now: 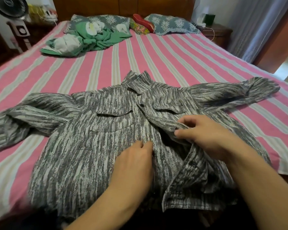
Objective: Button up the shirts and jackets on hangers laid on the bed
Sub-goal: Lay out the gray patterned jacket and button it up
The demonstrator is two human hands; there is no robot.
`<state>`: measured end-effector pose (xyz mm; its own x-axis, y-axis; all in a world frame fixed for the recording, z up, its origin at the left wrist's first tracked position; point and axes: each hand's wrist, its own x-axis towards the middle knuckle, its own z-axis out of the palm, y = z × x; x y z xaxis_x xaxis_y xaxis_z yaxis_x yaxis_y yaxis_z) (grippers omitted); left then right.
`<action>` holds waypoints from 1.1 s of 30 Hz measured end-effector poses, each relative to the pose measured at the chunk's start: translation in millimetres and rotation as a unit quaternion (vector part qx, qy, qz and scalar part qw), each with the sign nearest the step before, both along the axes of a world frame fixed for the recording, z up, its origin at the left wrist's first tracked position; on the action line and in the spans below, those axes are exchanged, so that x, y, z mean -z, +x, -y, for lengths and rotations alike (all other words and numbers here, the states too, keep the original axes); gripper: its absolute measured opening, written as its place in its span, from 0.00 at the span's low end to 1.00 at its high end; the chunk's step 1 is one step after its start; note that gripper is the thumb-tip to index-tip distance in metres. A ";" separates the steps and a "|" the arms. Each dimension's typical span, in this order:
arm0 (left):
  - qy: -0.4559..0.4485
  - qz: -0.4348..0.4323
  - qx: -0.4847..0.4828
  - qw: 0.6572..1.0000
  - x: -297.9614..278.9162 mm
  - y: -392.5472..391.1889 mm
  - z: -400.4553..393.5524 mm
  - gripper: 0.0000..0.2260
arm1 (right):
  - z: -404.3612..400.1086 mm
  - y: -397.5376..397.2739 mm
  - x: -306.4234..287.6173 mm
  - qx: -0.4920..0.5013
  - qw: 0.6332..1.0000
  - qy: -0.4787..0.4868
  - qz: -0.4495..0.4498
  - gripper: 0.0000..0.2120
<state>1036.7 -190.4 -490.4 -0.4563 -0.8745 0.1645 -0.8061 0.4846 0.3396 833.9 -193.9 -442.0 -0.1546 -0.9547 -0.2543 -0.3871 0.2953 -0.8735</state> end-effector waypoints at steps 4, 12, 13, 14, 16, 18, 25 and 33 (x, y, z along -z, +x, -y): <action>0.001 -0.002 -0.002 1.000 -4.5 -7.3 -1.2 0.05 | 1.6 9.7 0.9 -0.053 0.997 0.052 -0.029 0.11; 0.324 -0.288 -0.110 0.895 -2.5 -0.1 32.7 0.05 | 13.4 57.2 16.4 -0.047 0.985 0.065 -0.156 0.17; 0.394 -0.365 -0.129 0.833 -0.2 1.6 33.5 0.05 | 14.0 59.2 19.7 -0.039 0.988 0.066 -0.133 0.17; 0.430 -0.415 -0.140 0.790 0.9 2.3 33.1 0.04 | 15.5 58.9 22.3 -0.035 0.991 0.070 -0.112 0.17; 0.432 -0.448 -0.149 0.768 3.6 1.6 30.0 0.03 | 17.6 54.2 22.1 -0.046 0.992 0.081 -0.088 0.17; 0.421 -0.460 -0.148 0.767 5.9 0.9 26.6 0.04 | 17.8 46.5 20.2 -0.075 0.990 0.105 -0.060 0.17; 0.401 -0.454 -0.150 0.781 12.6 0.2 24.4 0.04 | 14.3 34.5 18.6 -0.127 0.979 0.152 0.059 0.09; 0.414 -0.405 -0.181 0.795 8.8 1.2 30.1 0.16 | -5.9 44.8 16.1 -0.092 0.944 0.202 0.242 0.21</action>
<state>1038.0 -220.5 -499.2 -0.1883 -0.8857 -0.4243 -0.1963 -0.3893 0.8999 878.7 -188.1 -458.1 0.2330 -0.7642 -0.6014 -0.0481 0.6086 -0.7920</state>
